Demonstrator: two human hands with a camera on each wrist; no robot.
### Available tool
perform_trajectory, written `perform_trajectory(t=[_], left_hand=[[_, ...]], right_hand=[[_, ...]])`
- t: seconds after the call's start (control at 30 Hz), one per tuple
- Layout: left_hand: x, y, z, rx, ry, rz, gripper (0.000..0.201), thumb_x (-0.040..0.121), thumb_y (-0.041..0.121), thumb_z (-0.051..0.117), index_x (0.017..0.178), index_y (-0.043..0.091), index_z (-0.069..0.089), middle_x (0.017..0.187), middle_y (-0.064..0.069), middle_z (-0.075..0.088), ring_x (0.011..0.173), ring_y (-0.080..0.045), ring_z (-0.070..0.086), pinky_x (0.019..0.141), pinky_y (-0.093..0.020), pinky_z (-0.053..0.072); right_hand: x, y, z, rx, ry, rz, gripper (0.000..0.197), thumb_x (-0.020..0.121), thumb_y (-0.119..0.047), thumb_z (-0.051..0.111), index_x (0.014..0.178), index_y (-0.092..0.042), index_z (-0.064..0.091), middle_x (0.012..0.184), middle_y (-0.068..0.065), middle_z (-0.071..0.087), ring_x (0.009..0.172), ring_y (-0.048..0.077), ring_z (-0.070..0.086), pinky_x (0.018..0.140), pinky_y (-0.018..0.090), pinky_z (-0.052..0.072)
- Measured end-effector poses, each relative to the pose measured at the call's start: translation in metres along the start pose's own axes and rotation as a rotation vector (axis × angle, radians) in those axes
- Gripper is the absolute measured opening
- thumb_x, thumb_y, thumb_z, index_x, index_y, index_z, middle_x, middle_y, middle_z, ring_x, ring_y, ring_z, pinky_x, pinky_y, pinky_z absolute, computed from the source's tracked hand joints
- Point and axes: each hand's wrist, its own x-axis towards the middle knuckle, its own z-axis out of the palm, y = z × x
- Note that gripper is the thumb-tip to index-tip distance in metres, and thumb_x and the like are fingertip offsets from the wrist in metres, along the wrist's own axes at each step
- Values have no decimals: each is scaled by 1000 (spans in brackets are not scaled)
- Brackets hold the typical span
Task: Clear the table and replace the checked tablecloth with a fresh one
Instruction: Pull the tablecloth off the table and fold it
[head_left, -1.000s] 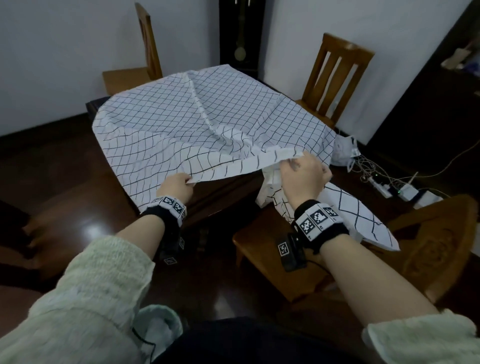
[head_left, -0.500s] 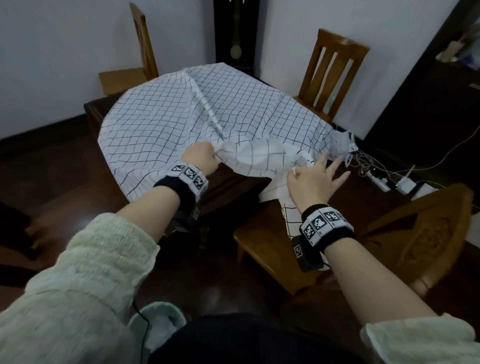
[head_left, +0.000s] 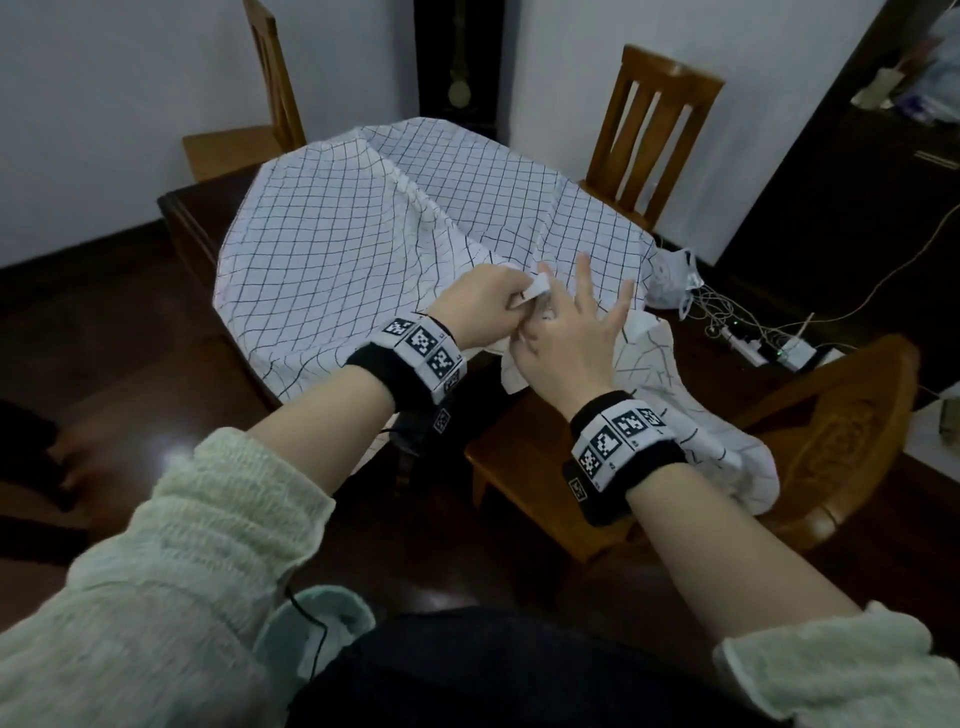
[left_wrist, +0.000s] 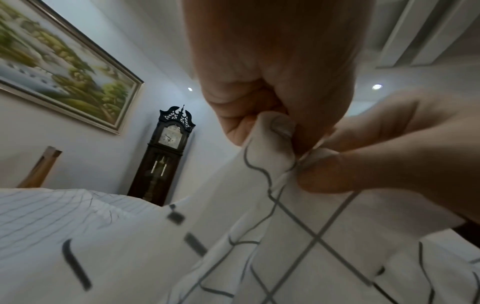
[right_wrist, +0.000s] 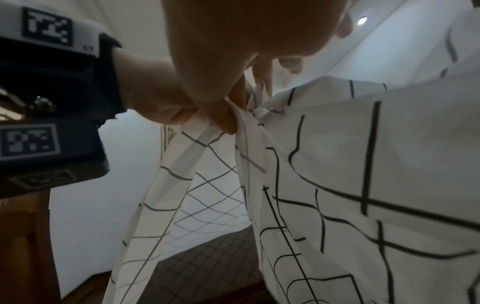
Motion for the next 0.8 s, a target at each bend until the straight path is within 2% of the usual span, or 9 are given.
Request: perform_trajectory(t=[0.07, 0.1, 0.17, 0.27, 0.37, 0.47, 0.6, 0.7, 0.8], left_hand=[[-6, -10, -7, -19, 41, -35, 14, 87, 12, 53, 90, 11, 67, 72, 8, 52, 74, -14, 48, 66, -27, 38], [-11, -16, -10, -27, 48, -62, 22, 86, 11, 54, 102, 12, 69, 79, 8, 55, 79, -12, 50, 72, -27, 42], [-21, -24, -13, -35, 68, -108, 26, 86, 14, 58, 109, 16, 68, 83, 6, 58, 80, -13, 54, 78, -30, 48], [-37, -39, -10, 2, 66, -186, 20, 86, 27, 63, 105, 20, 67, 79, 7, 58, 78, -12, 53, 74, -32, 50], [-57, -57, 3, -8, 45, -311, 15, 86, 39, 62, 93, 26, 64, 75, 9, 56, 75, -12, 55, 66, -26, 44], [-76, -68, 19, -1, 73, -391, 17, 89, 33, 52, 74, 27, 56, 66, 9, 55, 73, -17, 57, 58, -25, 41], [-91, -80, 35, -3, 104, -495, 21, 88, 31, 51, 76, 15, 60, 77, 1, 64, 76, -20, 57, 64, -32, 47], [-99, -92, 47, -186, 98, -536, 31, 87, 35, 54, 70, 8, 55, 71, -5, 58, 70, -19, 53, 64, -32, 44], [-107, -101, 55, -271, 111, -627, 32, 86, 29, 54, 62, 11, 46, 59, -2, 45, 59, -18, 44, 56, -29, 35]], right_hand=[[-1, -1, -7, 39, -39, 74, 27, 91, -36, 54, 86, -20, 75, 124, -1, 58, 126, 25, 47, 110, 66, 4], [-1, -2, -8, 52, -70, 112, 31, 93, -38, 50, 84, -22, 74, 116, -5, 57, 116, 19, 50, 111, 61, 6], [-1, -5, -9, 99, -87, 168, 34, 93, -39, 46, 77, -25, 72, 100, -9, 52, 100, 14, 51, 110, 53, 10], [1, -9, -9, 167, -44, 236, 36, 91, -36, 47, 65, -24, 68, 88, -11, 47, 86, 10, 47, 105, 48, 16], [2, -13, -11, 206, 46, 263, 33, 88, -34, 50, 57, -23, 59, 84, -11, 47, 82, 8, 43, 101, 47, 21], [4, -16, -15, 255, 96, 292, 30, 86, -33, 53, 59, -25, 60, 84, -11, 46, 82, 9, 46, 98, 45, 23], [7, -23, -19, 317, 118, 291, 26, 85, -33, 55, 62, -24, 63, 89, -12, 49, 91, 10, 51, 98, 44, 24], [11, -31, -24, 399, 160, 293, 26, 85, -33, 56, 63, -23, 66, 89, -11, 48, 88, 9, 47, 95, 40, 21], [18, -37, -29, 473, 215, 301, 28, 85, -33, 57, 58, -25, 58, 86, -12, 45, 82, 6, 44, 90, 35, 20]])
